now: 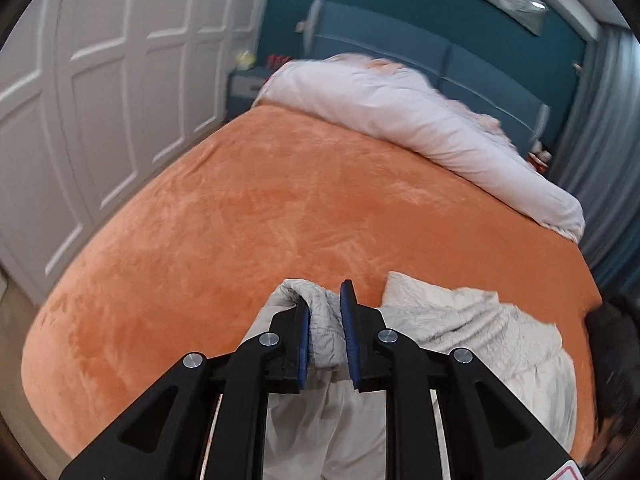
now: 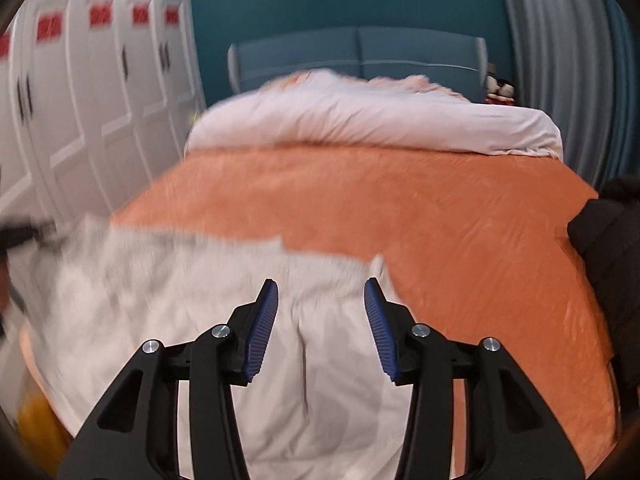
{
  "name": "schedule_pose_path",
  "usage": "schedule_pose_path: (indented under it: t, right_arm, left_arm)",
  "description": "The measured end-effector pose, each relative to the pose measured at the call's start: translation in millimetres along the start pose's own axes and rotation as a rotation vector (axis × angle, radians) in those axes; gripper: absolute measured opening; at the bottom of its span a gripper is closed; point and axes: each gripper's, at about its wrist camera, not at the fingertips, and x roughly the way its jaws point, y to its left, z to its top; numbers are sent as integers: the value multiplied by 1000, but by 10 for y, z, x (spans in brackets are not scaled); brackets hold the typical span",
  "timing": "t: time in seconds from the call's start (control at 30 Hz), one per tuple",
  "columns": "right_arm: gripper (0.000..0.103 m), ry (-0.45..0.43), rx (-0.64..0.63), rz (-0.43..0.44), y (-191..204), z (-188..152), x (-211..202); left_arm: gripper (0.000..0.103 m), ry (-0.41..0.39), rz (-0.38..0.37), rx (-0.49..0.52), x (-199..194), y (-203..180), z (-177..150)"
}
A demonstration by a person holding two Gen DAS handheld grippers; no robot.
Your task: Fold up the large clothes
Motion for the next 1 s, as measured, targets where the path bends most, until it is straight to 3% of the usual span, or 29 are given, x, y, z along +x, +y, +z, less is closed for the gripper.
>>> schedule_pose_path:
  t: [0.03, 0.07, 0.1, 0.13, 0.3, 0.37, 0.43, 0.47, 0.53, 0.57, 0.73, 0.83, 1.0]
  right_arm:
    - [44, 25, 8, 12, 13, -61, 66]
    - [44, 49, 29, 28, -7, -103, 120]
    - [44, 71, 50, 38, -18, -137, 166]
    - [44, 95, 67, 37, -55, -166, 227]
    - [43, 238, -7, -95, -331, -417, 489]
    - [53, 259, 50, -101, -649, -585, 551]
    - [55, 251, 149, -116, -885, -631, 482]
    - [55, 232, 200, -129, -971, -617, 387]
    - [52, 189, 210, -146, -970, -543, 239]
    - [52, 158, 189, -150, -906, -472, 151]
    - [52, 65, 134, -51, -453, -67, 82]
    - [47, 54, 115, 9, -170, 148, 273]
    - [46, 127, 15, -5, 244, 167, 795]
  left_arm:
    - [19, 50, 15, -39, 139, 64, 8]
    - [19, 158, 41, -49, 400, 129, 4]
    - [19, 268, 75, 3, 637, 156, -26]
    - [19, 293, 95, 46, 707, 173, -53]
    - [21, 219, -56, 78, 278, 316, 45]
    - [25, 232, -97, 82, 149, 359, 95]
    - [62, 132, 66, 128, -107, 351, 159]
    - [80, 10, 176, 161, -324, 375, 202]
    - [80, -143, 232, 185, -607, 403, 256]
    - [80, -173, 234, 186, -711, 382, 286]
    - [80, -188, 134, 219, -610, -119, 94]
    - [80, -117, 102, 254, -134, -557, -216]
    - [80, -10, 85, 264, 688, -1084, -655]
